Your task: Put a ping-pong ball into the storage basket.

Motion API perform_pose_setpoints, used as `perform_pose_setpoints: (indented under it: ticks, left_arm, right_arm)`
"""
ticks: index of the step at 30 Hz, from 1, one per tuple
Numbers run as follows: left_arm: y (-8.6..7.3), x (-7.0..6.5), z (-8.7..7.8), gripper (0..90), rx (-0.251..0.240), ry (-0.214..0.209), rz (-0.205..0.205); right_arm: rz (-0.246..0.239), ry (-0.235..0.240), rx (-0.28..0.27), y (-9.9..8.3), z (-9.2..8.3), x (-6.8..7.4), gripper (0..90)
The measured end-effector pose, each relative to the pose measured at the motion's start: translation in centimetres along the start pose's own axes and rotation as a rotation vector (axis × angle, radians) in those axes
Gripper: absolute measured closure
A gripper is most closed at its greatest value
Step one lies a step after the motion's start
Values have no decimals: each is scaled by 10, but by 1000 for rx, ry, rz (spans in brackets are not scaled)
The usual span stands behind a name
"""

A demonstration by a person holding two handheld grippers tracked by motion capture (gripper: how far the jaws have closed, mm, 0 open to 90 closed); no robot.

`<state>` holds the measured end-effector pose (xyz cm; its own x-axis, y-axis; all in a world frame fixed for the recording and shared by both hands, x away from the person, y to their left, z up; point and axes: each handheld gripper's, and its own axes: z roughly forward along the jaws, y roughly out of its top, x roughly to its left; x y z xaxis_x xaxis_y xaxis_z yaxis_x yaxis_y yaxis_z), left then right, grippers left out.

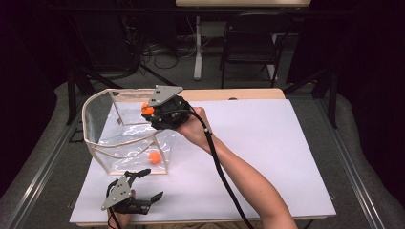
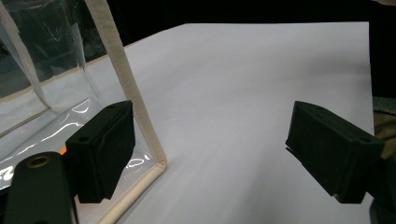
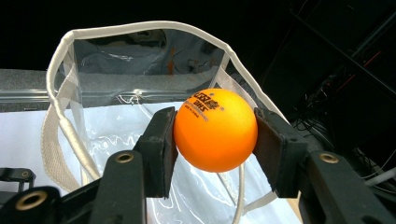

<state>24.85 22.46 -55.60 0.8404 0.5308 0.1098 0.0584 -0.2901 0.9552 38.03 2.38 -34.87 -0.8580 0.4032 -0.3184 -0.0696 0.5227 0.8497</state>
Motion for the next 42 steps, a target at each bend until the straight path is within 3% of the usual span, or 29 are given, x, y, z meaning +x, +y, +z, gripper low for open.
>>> perform_pose_setpoints:
  ticks: [42]
  left_arm:
    - [0, 0, 0, 156, -3, 2, 1]
  right_arm:
    - [7, 33, 53, -3, 23, 7, 506]
